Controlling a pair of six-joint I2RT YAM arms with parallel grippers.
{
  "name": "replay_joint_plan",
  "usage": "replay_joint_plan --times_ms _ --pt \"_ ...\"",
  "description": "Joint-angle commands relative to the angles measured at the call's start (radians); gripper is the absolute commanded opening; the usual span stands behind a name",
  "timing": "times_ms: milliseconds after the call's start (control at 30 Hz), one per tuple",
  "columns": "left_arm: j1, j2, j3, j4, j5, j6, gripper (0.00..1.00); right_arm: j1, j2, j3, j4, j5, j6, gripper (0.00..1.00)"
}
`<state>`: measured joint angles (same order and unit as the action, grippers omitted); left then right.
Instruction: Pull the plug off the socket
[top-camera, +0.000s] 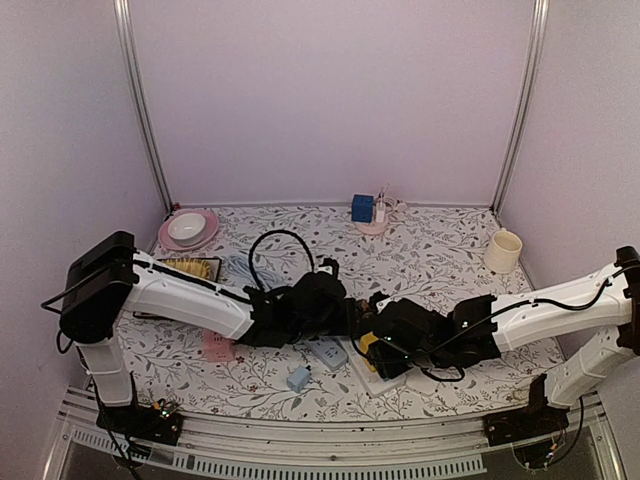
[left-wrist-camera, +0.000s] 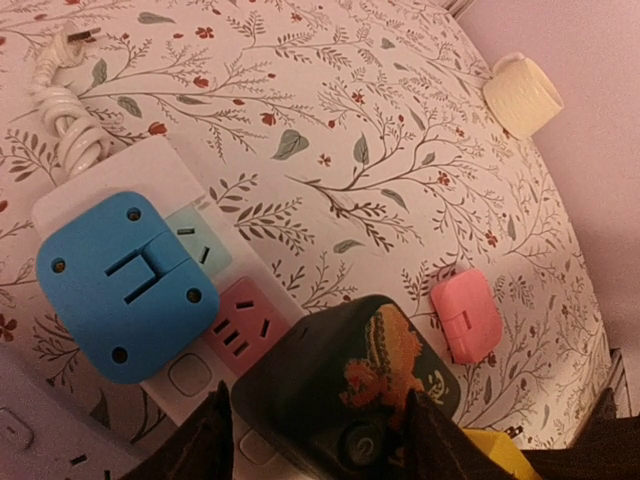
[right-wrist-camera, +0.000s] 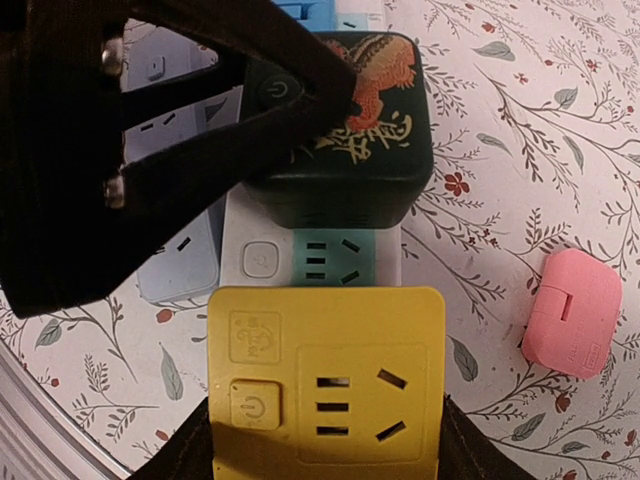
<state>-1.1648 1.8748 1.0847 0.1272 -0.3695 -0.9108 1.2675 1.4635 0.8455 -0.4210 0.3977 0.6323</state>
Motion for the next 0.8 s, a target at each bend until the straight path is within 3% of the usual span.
replay_joint_plan --times_ms 0,400,767 --pt "-0.011 0.041 0.010 -0.058 -0.025 -0.005 0.59 0.012 -0.041 0.053 -0.013 0.027 0.006 0.20" --pt "-0.027 0.079 -0.001 -0.075 -0.029 -0.040 0.59 0.005 -0.090 0.094 -0.008 0.097 -0.023 0.21" --pt "-0.038 0.054 -0.021 -0.059 -0.041 -0.026 0.58 -0.140 -0.158 0.053 -0.001 0.051 -0.061 0.21"
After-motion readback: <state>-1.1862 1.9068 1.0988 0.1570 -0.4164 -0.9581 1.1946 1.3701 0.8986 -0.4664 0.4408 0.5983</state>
